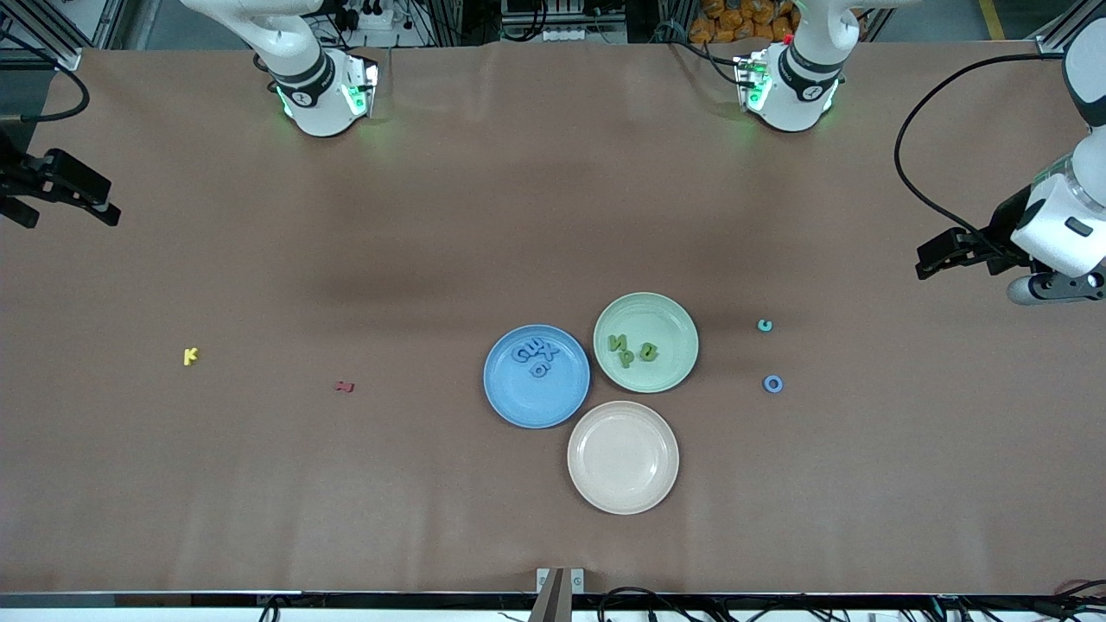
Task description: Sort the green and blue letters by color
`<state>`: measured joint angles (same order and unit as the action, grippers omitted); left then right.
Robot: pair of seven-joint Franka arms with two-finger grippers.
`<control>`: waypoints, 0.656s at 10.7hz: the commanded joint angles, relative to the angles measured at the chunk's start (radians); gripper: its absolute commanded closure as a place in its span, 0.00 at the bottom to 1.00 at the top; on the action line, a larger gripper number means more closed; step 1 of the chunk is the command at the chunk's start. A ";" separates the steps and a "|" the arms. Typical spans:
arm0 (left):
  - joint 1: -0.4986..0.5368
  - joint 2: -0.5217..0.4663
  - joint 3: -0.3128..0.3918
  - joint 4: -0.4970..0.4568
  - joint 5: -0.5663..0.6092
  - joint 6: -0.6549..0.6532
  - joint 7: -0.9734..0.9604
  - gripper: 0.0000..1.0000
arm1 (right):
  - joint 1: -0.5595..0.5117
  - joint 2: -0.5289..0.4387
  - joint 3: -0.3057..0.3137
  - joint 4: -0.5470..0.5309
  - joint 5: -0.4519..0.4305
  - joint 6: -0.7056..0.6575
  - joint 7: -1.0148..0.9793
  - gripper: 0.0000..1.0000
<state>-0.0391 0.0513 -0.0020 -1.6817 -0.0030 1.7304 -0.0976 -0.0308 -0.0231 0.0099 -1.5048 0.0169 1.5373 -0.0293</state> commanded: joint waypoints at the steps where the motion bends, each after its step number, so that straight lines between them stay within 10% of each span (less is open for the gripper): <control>1: 0.002 -0.001 0.005 0.013 -0.012 0.005 0.032 0.00 | 0.029 0.012 -0.011 0.025 0.005 -0.020 0.014 0.00; 7: 0.007 0.010 0.014 0.077 -0.011 0.003 0.035 0.00 | 0.025 0.022 -0.013 0.028 0.002 -0.020 0.011 0.00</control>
<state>-0.0377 0.0514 0.0029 -1.6333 -0.0030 1.7384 -0.0976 -0.0119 -0.0128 0.0044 -1.5028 0.0162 1.5353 -0.0278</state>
